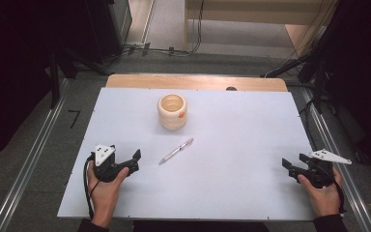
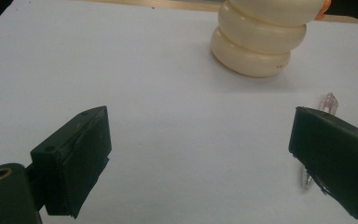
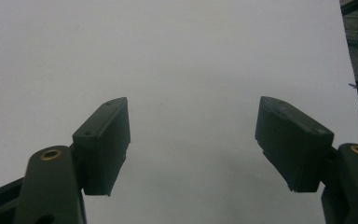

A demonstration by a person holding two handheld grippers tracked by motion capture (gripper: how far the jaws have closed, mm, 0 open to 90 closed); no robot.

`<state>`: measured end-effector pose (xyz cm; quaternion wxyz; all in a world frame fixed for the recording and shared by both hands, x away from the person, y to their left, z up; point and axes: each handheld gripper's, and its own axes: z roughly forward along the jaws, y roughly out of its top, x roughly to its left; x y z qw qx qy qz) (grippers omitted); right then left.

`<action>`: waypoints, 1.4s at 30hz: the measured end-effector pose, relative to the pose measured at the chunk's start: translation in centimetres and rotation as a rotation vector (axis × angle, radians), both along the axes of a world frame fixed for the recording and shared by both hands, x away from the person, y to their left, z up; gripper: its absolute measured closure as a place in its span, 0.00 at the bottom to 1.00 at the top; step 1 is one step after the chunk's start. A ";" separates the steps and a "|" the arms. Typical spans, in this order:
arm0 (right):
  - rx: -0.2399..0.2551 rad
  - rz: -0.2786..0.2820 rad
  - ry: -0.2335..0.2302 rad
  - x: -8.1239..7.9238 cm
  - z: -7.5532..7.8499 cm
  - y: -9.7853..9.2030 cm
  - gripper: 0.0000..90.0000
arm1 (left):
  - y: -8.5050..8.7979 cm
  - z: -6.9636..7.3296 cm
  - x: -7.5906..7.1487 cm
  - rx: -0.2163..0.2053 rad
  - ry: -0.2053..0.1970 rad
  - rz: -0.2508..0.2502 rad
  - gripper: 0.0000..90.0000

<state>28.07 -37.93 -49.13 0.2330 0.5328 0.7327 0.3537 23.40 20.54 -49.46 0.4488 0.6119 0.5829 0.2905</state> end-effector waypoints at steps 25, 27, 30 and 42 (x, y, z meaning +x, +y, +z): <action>0.001 0.016 -0.006 0.2 0.0 0.4 0.27 | 0.1 -0.3 -0.1 0.004 0.018 -0.014 0.07; 0.002 0.016 -0.006 0.2 0.0 0.4 0.26 | 0.0 -0.2 -0.1 0.003 0.019 -0.012 0.07; 0.002 0.015 -0.006 0.2 0.0 0.4 0.26 | 0.0 -0.2 0.0 0.008 0.023 -0.015 0.07; 0.001 0.015 -0.005 0.2 0.0 0.5 0.26 | -0.5 -0.2 0.0 0.011 0.022 -0.039 0.07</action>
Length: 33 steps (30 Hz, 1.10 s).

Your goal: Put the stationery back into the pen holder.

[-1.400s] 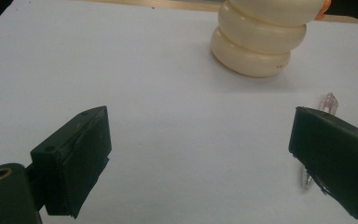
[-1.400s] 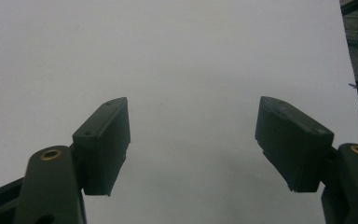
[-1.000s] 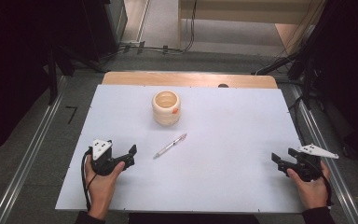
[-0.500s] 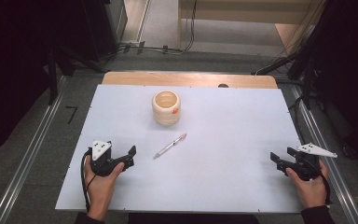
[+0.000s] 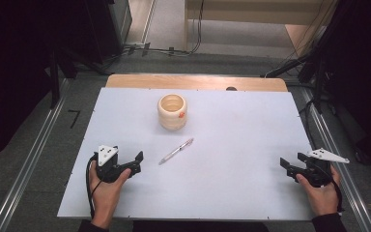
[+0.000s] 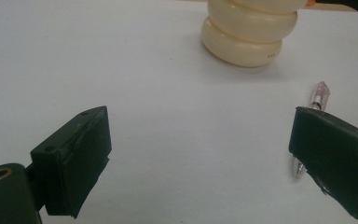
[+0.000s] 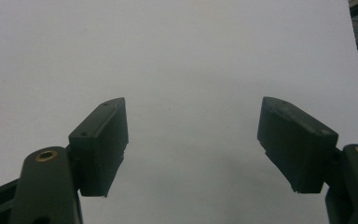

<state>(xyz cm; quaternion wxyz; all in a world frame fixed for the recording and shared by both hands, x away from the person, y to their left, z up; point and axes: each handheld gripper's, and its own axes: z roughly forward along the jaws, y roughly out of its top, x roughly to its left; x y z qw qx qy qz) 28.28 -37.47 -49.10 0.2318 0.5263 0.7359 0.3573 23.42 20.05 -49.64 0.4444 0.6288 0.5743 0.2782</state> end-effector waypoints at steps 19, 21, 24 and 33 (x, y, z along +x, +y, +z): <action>-0.002 0.000 0.005 -0.1 -0.1 0.0 0.25 | -1.0 -0.1 0.6 0.009 0.022 -0.034 0.07; -0.002 0.001 0.006 -0.1 -0.1 0.0 0.25 | -1.0 -0.2 0.7 0.010 0.028 -0.039 0.07; 0.000 0.002 0.008 -0.1 -0.1 0.1 0.25 | -1.3 -0.3 0.9 0.012 0.034 -0.049 0.07; -0.002 -0.002 0.013 -0.1 -0.2 0.1 0.25 | -2.0 -0.4 1.5 0.016 0.042 -0.067 0.07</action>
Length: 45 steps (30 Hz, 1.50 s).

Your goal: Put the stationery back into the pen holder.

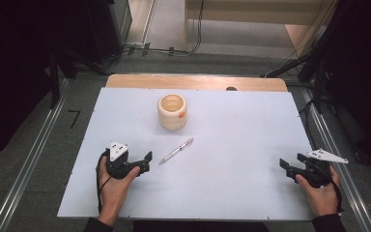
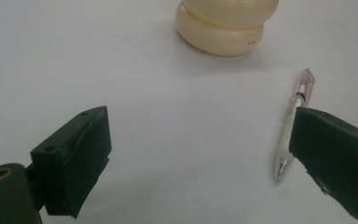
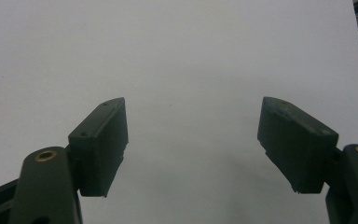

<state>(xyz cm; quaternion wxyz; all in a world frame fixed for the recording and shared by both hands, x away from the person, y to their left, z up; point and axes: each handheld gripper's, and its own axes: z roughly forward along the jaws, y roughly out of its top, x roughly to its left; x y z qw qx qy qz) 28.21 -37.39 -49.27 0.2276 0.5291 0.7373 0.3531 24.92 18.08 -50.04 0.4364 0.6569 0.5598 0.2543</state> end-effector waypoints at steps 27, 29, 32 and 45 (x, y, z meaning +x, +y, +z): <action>-0.005 0.012 -0.002 0.2 0.0 0.3 0.25 | -1.6 -0.3 0.8 0.009 0.017 -0.041 0.07; -0.006 0.014 -0.001 0.2 0.0 0.3 0.25 | -1.7 -0.3 0.8 0.007 0.017 -0.040 0.07; -0.006 0.014 -0.002 0.2 0.0 0.3 0.25 | -1.9 -0.4 0.9 0.006 0.021 -0.048 0.07; -0.007 0.015 0.001 0.2 -0.1 0.3 0.25 | -2.5 -0.6 1.4 0.009 0.035 -0.068 0.07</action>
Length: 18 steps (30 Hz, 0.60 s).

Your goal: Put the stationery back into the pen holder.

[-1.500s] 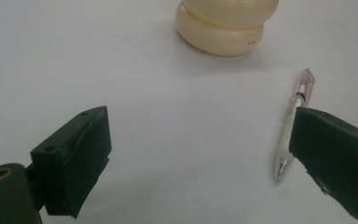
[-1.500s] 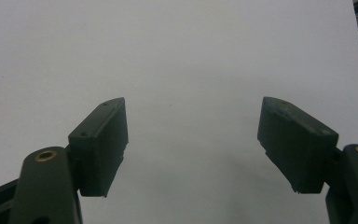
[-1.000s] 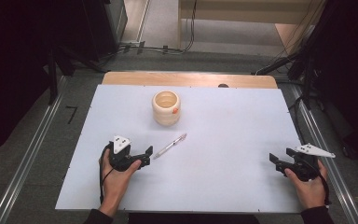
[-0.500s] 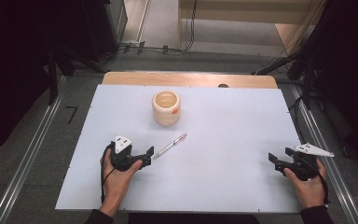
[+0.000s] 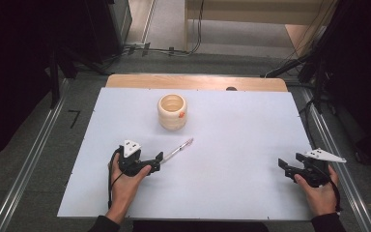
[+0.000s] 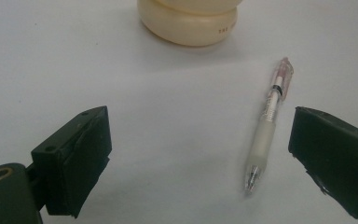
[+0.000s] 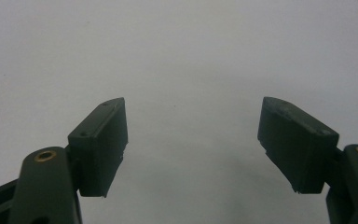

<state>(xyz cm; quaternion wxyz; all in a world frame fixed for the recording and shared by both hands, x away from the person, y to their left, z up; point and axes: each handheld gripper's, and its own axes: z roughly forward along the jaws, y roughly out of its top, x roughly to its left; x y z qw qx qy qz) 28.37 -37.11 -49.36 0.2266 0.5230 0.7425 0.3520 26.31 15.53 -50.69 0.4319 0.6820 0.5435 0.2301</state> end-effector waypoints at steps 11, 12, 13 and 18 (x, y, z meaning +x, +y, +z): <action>-0.001 0.003 0.001 0.0 0.0 0.1 0.25 | -0.4 -0.1 0.1 0.000 0.009 -0.013 0.07; -0.001 0.003 0.001 0.0 0.0 0.1 0.25 | -0.4 -0.1 0.2 0.000 0.008 -0.014 0.07; -0.001 0.003 0.001 0.0 0.0 0.1 0.25 | -0.5 -0.2 0.2 0.001 0.010 -0.017 0.07; -0.001 0.003 0.002 0.0 0.0 0.1 0.25 | -0.7 -0.2 0.2 0.002 0.014 -0.027 0.08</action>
